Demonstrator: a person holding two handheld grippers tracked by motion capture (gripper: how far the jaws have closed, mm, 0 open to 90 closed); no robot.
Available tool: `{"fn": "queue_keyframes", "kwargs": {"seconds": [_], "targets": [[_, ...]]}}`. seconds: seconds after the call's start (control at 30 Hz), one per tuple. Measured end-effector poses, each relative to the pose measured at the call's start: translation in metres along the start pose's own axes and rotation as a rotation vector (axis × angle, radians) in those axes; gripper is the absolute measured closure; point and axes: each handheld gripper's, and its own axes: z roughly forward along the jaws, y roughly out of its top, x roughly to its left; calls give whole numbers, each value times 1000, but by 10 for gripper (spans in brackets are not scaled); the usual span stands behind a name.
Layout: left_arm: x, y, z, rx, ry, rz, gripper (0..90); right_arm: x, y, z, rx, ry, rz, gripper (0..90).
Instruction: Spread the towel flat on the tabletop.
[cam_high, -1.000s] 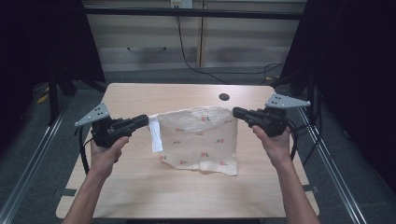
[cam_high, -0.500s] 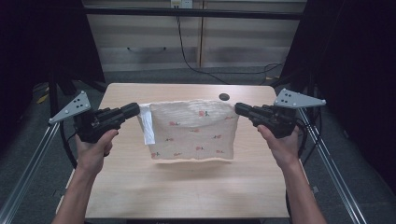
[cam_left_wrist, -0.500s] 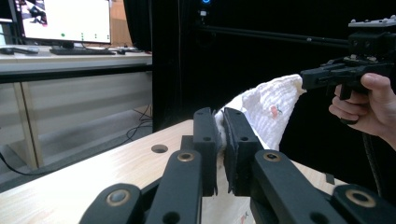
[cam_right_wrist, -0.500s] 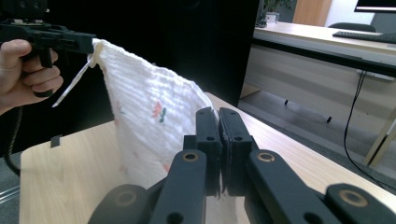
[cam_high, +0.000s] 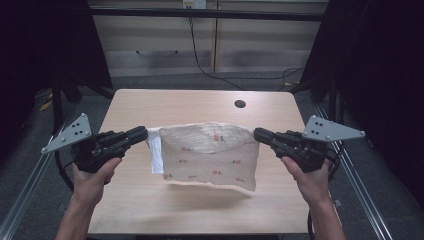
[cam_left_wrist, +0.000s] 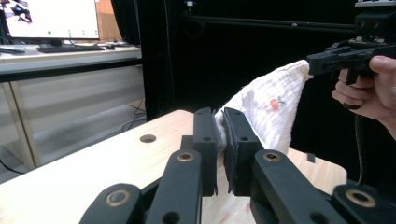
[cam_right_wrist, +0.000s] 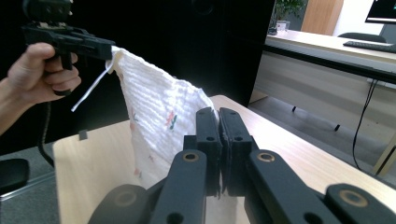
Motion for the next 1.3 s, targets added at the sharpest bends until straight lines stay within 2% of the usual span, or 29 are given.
{"fn": "queue_keyframes", "kwargs": {"seconds": [0.07, 0.1, 0.13, 0.17, 0.2, 0.23, 0.3, 0.33, 0.37, 0.57, 0.7, 0.73, 0.87, 0.9, 0.97, 1.0, 1.07, 1.1, 1.17, 1.2, 1.3], "targets": [[2, -2, 3, 32, 16, -9, 845, 1, -1, -3, 13, -16, 5, 877], [5, -5, 7, 47, 21, -13, 845, -5, -7, 0, 32, -26, 32, 878], [9, -9, 12, 66, 26, -27, 845, -5, -7, 0, 32, -26, 32, 878], [13, -12, 17, 82, 28, -36, 845, -14, -16, 6, 51, -39, 56, 878], [18, -17, 23, 93, 28, -52, 845, -14, -16, 6, 51, -39, 56, 878], [26, -23, 31, 109, 31, -80, 845, -20, -23, 10, 62, -47, 72, 877], [37, -32, 45, 130, 43, -95, 845, -36, -38, 21, 81, -57, 111, 877], [43, -36, 52, 145, 47, -112, 844, -50, -52, 32, 112, -72, 139, 877], [48, -40, 58, 160, 48, -126, 844, -50, -52, 32, 112, -72, 139, 877], [74, -67, 93, 233, 74, -174, 843, -83, -85, 60, 181, -111, 200, 877], [89, -86, 107, 273, 98, -222, 840, -99, -102, 76, 223, -117, 247, 876], [93, -92, 111, 282, 107, -240, 837, -106, -110, 85, 249, -129, 258, 875], [106, -106, 123, 318, 134, -278, 832, -117, -121, 95, 264, -131, 282, 862], [109, -109, 125, 325, 132, -287, 832, -124, -127, 101, 279, -142, 298, 845], [115, -112, 130, 331, 148, -313, 830, -127, -130, 103, 283, -153, 304, 838], [118, -114, 132, 332, 154, -323, 827, -134, -137, 109, 281, -168, 349, 831], [122, -117, 135, 329, 167, -334, 816, -137, -140, 110, 282, -174, 358, 833], [123, -117, 135, 335, 174, -337, 782, -139, -142, 112, 281, -180, 364, 830], [124, -118, 136, 344, 186, -341, 653, -141, -145, 113, 288, -176, 377, 813], [124, -118, 136, 337, 192, -346, 653, -141, -145, 113, 288, -176, 377, 813], [127, -117, 128, 325, 208, -362, 563, -136, -143, 109, 298, -173, 351, 792]]}}
